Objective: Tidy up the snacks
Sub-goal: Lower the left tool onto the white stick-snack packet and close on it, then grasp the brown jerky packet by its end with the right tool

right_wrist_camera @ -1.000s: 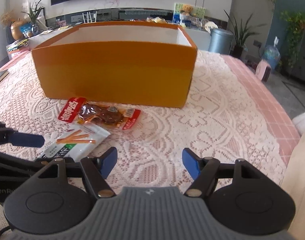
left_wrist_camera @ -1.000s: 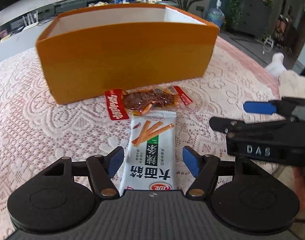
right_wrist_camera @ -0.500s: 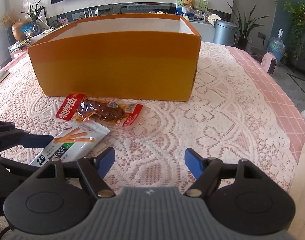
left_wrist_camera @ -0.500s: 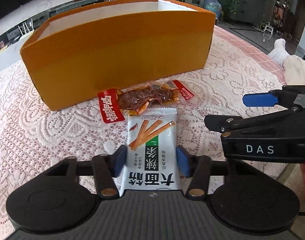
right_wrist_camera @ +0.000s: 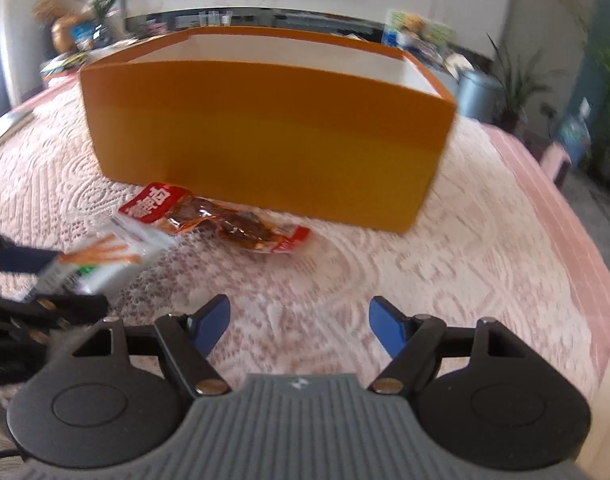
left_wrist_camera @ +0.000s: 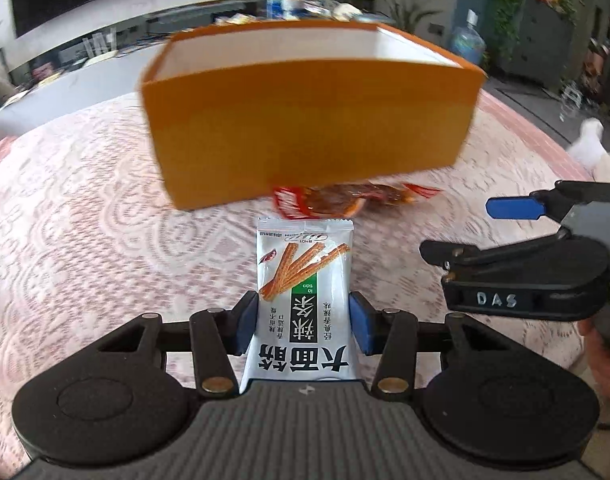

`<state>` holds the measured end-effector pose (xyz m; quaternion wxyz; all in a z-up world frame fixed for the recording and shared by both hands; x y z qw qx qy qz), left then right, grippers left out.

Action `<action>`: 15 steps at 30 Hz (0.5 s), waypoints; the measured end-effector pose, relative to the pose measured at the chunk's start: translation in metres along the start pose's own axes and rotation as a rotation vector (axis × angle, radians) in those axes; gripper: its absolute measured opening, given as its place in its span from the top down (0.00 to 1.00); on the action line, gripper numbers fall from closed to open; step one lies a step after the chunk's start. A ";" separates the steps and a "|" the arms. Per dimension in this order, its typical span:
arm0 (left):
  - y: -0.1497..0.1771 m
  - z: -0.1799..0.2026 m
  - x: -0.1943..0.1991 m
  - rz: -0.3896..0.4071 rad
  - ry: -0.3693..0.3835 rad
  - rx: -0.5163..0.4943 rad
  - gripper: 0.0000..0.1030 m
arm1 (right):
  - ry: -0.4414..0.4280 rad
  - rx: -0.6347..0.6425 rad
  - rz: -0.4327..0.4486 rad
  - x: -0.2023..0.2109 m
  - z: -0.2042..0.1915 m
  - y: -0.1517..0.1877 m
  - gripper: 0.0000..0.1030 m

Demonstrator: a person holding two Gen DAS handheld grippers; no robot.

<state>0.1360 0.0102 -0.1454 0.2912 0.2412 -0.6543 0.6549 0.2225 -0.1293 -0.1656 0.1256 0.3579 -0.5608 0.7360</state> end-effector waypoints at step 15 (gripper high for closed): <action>-0.001 -0.020 -0.010 -0.029 -0.041 0.056 0.47 | -0.020 0.253 0.082 -0.035 -0.017 -0.019 0.34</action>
Point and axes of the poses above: each gripper's, at about its wrist camera, not at the fingertips, and x roughly against the way its jaws point, z to its right, y to its underside, the point moved 6 cm from there along -x, roughly the way its jaws point, and after that the axes turned 4 degrees about z, right-handed, at the moved point
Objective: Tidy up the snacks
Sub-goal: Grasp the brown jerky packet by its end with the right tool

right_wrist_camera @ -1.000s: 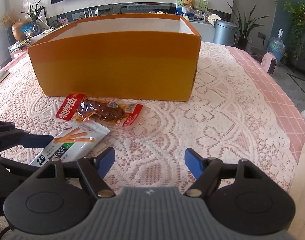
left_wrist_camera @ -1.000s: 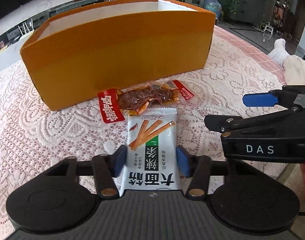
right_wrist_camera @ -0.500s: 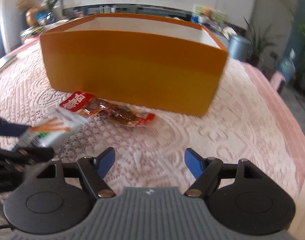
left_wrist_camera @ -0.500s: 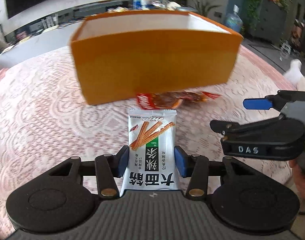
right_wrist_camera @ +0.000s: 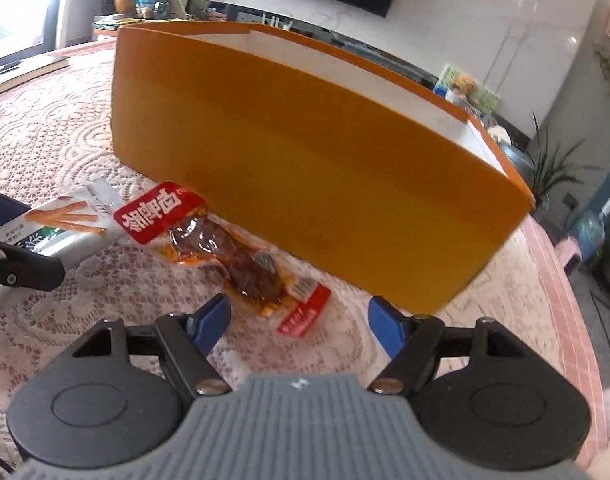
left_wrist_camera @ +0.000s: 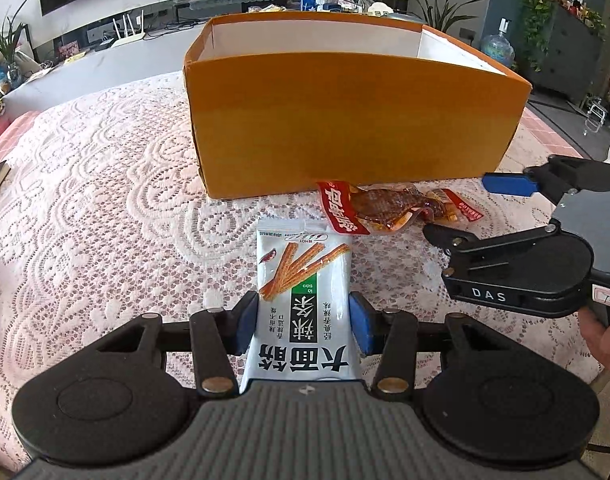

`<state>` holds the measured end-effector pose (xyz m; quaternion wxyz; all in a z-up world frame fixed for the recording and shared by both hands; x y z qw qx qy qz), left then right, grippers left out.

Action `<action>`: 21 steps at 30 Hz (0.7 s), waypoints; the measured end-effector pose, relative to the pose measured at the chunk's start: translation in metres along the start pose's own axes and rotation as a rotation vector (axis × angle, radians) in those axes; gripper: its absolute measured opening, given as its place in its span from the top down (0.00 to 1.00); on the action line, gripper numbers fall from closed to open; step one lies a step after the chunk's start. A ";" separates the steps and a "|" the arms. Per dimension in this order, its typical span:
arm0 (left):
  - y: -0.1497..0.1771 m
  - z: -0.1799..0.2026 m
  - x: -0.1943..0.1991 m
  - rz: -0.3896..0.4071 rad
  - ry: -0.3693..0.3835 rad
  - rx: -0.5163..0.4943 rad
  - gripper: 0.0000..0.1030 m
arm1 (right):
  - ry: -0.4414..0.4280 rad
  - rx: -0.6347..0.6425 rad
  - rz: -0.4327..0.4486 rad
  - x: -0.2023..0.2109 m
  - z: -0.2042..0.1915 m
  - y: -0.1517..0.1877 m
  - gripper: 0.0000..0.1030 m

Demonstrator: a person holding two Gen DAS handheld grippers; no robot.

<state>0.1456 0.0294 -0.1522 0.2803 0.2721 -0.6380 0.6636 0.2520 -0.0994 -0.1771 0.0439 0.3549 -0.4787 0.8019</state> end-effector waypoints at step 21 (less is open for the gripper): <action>0.004 0.010 0.010 0.013 0.006 -0.018 0.47 | -0.104 0.007 0.000 0.054 -0.034 -0.006 0.90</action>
Point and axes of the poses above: each gripper's, at about its wrist camera, not at the fingertips, and x roughly against the way its jaws point, z to its right, y to its underside, the point moved 6 cm from there along -x, roughly the way its jaws point, and after that the axes turned 4 degrees about z, right-handed, at the moved point
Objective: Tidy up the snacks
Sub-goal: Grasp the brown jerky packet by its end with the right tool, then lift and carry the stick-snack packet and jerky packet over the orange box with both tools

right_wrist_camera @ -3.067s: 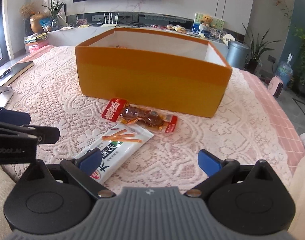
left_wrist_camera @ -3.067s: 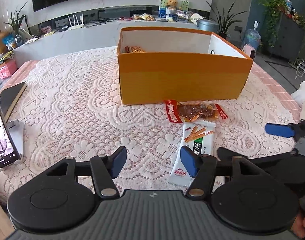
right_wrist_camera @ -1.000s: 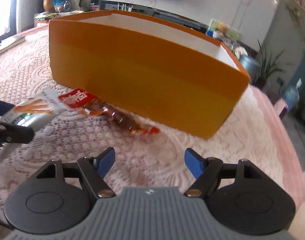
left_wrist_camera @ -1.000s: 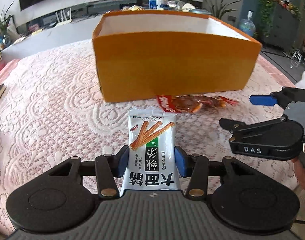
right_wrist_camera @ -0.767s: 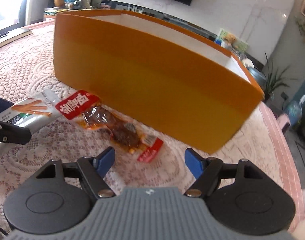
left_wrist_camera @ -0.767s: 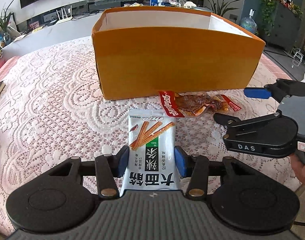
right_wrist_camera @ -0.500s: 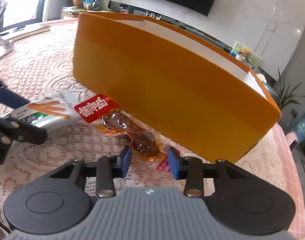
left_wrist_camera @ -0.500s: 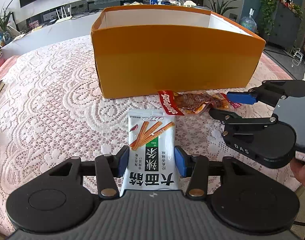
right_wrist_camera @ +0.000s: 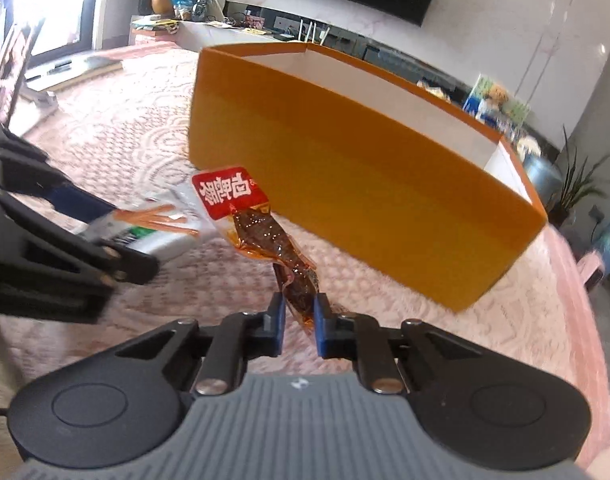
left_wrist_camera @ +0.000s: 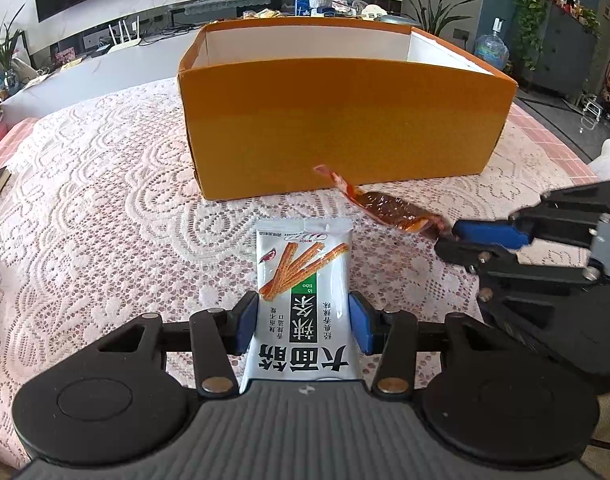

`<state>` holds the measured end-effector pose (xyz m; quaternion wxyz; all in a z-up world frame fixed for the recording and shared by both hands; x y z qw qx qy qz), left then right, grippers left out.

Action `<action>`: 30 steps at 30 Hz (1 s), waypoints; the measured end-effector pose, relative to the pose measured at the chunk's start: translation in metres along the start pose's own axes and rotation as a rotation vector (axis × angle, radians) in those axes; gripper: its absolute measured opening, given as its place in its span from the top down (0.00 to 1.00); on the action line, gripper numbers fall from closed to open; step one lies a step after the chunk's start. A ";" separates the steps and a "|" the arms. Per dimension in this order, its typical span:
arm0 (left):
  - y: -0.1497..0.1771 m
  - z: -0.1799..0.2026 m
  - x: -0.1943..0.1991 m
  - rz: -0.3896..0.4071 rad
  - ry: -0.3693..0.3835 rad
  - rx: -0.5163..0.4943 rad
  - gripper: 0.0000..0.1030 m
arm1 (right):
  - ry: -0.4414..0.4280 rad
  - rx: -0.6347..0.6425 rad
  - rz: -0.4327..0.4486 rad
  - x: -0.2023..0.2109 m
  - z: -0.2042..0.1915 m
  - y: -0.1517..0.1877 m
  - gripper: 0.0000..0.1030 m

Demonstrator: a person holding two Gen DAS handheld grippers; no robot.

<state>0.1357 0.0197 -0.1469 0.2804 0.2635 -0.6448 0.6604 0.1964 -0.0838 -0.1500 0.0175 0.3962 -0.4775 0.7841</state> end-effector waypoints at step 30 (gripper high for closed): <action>0.001 0.009 0.003 -0.002 0.057 0.010 0.47 | -0.099 -0.355 -0.020 0.039 0.012 -0.003 0.81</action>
Point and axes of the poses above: each gripper's, at about its wrist camera, not at the fingertips, and x roughly against the way its jaws point, z to its right, y to its underside, the point moved 6 cm from there along -x, roughly the way its jaws point, and after that the axes turned 4 degrees about z, right-handed, at the moved point
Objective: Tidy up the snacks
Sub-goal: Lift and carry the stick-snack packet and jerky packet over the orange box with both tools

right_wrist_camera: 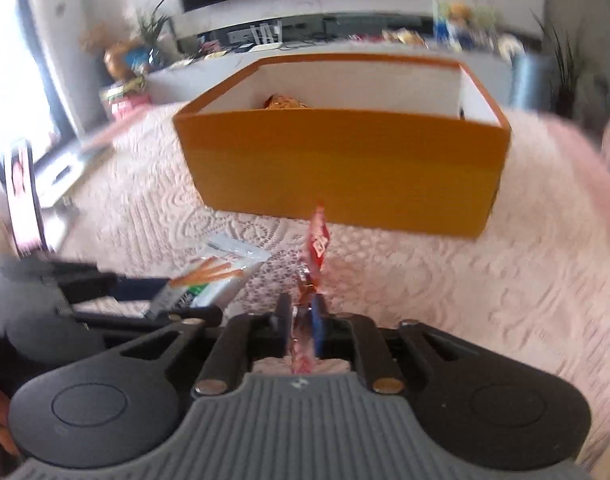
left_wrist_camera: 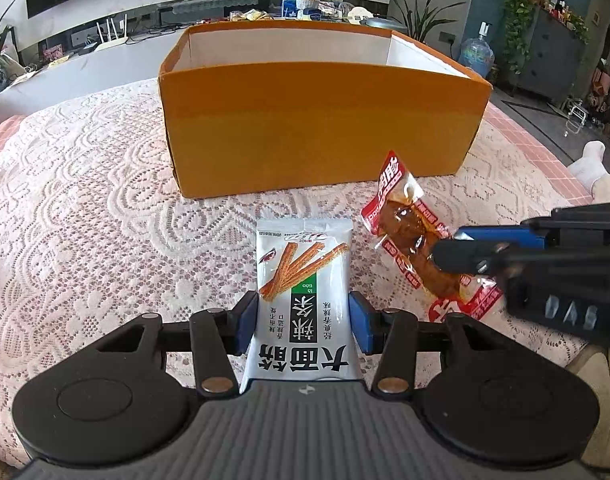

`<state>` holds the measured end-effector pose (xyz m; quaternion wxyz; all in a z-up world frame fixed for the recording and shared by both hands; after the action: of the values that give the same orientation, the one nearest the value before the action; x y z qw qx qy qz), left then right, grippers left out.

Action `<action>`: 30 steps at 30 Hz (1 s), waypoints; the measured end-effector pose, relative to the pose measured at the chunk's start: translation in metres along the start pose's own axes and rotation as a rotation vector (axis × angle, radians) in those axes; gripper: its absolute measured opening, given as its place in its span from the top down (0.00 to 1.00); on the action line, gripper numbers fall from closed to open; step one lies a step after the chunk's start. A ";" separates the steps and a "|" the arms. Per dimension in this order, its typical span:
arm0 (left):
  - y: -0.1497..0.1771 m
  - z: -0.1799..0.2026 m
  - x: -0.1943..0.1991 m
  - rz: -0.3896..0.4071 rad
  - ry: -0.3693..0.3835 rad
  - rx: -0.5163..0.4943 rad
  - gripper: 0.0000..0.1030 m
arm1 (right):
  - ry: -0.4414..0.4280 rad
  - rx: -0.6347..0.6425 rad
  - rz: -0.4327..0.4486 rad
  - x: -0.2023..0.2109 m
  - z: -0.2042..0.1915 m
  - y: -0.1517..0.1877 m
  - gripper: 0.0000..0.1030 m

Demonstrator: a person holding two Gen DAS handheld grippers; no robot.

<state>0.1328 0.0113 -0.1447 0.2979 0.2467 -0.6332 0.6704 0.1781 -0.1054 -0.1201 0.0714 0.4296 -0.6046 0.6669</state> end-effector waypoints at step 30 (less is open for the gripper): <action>0.010 -0.002 -0.010 -0.056 -0.009 -0.007 0.47 | 0.066 0.024 0.030 -0.018 0.008 -0.001 0.84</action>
<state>0.1328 0.0123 -0.1592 0.3145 0.2662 -0.6299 0.6584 0.1935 -0.1041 -0.1320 0.0760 0.3989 -0.6003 0.6890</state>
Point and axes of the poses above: each gripper's, at about its wrist camera, not at the fingertips, and x roughly against the way its jaws point, z to its right, y to its underside, the point moved 6 cm from there along -x, roughly the way its jaws point, and after that the axes turned 4 degrees about z, right-handed, at the moved point
